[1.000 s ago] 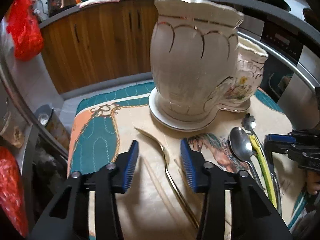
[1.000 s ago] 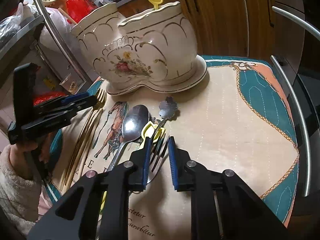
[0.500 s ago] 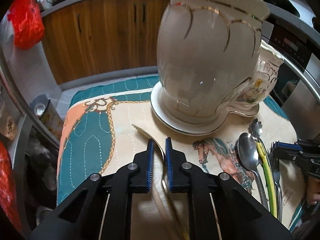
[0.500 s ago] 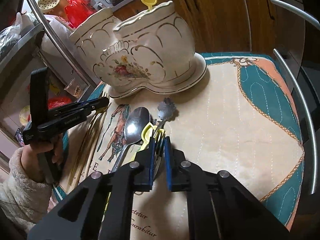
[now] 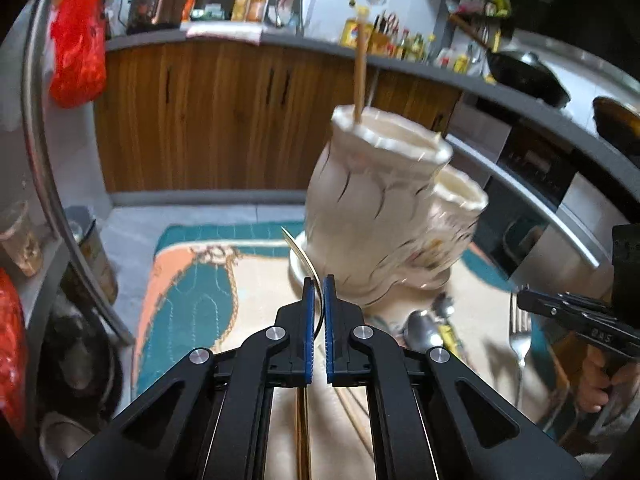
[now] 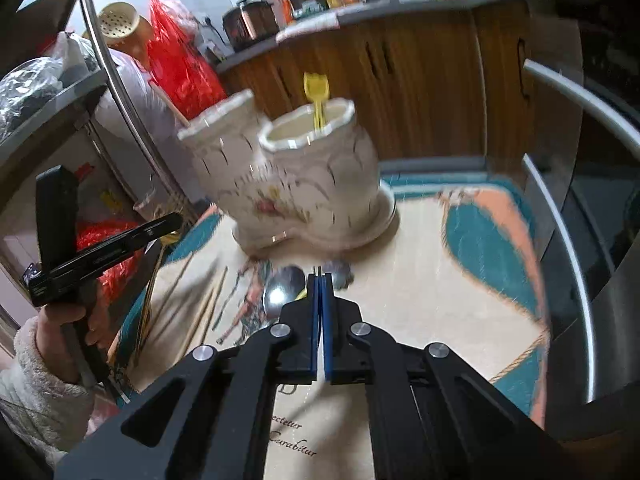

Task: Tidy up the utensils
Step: 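Drop gold fork in tall cup with left tool while right drops steel fork in short cup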

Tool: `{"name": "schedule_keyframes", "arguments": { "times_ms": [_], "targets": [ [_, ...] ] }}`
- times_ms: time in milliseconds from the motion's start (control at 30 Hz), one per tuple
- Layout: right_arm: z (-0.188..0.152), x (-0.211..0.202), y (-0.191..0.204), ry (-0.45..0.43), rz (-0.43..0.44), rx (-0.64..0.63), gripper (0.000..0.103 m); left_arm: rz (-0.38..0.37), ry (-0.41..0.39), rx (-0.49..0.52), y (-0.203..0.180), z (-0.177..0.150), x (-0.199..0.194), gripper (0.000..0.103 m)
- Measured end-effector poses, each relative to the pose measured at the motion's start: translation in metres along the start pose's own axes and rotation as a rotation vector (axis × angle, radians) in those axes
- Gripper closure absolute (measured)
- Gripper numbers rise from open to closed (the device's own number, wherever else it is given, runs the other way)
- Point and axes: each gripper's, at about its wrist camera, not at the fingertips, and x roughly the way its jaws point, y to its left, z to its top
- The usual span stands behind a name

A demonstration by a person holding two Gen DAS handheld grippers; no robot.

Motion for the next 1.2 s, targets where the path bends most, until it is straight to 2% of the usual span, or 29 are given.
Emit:
{"name": "schedule_keyframes", "arguments": {
  "times_ms": [300, 633, 800, 967, 1067, 1200],
  "targets": [
    [0.017, -0.036, 0.013, -0.137, -0.075, -0.056, 0.101, -0.006, -0.114, 0.047, -0.016, 0.01, -0.054, 0.099],
    [0.055, -0.063, 0.028, -0.277, -0.145, -0.121, 0.101, -0.02, -0.21, 0.084, -0.035, 0.032, -0.093, 0.1],
    [0.086, -0.071, 0.038, -0.345, -0.181, -0.162, 0.101, -0.067, -0.253, 0.112, -0.052, 0.065, -0.106, 0.1],
    [0.123, -0.067, 0.046, -0.41, -0.231, -0.182, 0.101, -0.09, -0.336, 0.167, -0.079, 0.11, -0.123, 0.1],
    [0.142, -0.061, 0.047, -0.437, -0.257, -0.184, 0.101, -0.116, -0.368, 0.167, -0.089, 0.132, -0.128, 0.1],
    [0.158, -0.052, 0.047, -0.457, -0.294, -0.19, 0.101, -0.098, -0.415, 0.191, -0.102, 0.157, -0.128, 0.1]
  ]
}}
